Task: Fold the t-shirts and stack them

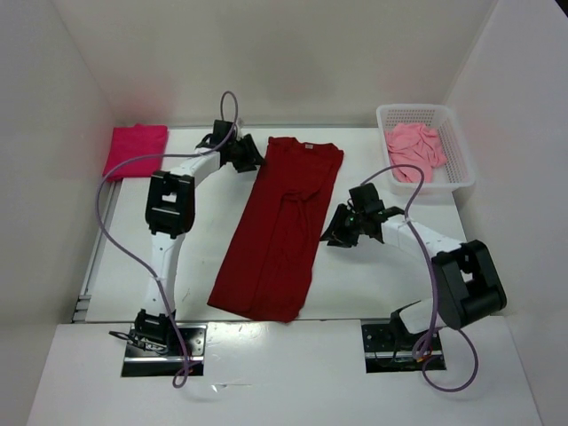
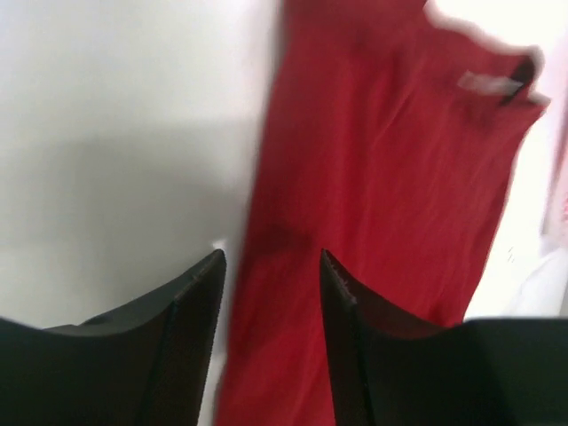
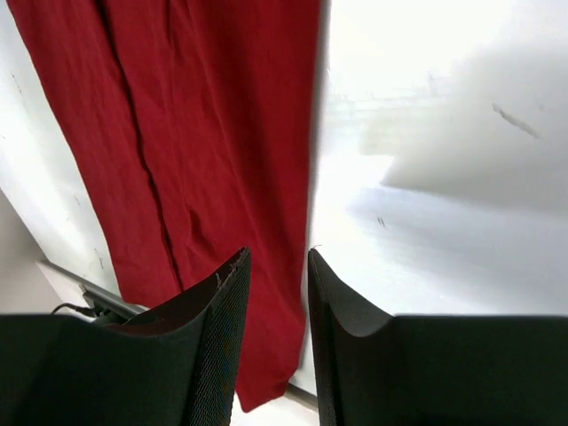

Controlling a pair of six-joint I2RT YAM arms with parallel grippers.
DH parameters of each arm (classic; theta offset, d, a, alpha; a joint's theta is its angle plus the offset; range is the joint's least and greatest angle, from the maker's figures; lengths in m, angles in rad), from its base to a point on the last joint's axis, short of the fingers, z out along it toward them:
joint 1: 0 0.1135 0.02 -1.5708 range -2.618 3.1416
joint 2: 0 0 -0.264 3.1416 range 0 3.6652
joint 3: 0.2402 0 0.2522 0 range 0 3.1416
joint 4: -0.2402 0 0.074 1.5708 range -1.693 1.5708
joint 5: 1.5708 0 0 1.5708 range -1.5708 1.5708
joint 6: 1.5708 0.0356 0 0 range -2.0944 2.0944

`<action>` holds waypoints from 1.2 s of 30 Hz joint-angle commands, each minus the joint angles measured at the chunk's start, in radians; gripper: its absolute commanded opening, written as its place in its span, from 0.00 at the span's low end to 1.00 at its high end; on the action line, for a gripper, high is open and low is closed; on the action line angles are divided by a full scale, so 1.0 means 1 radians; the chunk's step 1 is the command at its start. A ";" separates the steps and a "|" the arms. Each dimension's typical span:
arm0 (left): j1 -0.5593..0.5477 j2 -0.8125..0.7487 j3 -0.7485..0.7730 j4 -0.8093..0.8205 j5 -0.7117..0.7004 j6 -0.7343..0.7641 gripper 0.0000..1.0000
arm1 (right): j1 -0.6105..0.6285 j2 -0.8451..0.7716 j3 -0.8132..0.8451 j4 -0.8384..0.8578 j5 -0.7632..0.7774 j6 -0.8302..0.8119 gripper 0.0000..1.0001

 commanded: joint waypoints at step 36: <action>0.164 -0.741 -0.945 0.073 -0.114 -0.065 0.76 | 0.196 -0.062 -0.055 0.050 -0.041 0.063 0.51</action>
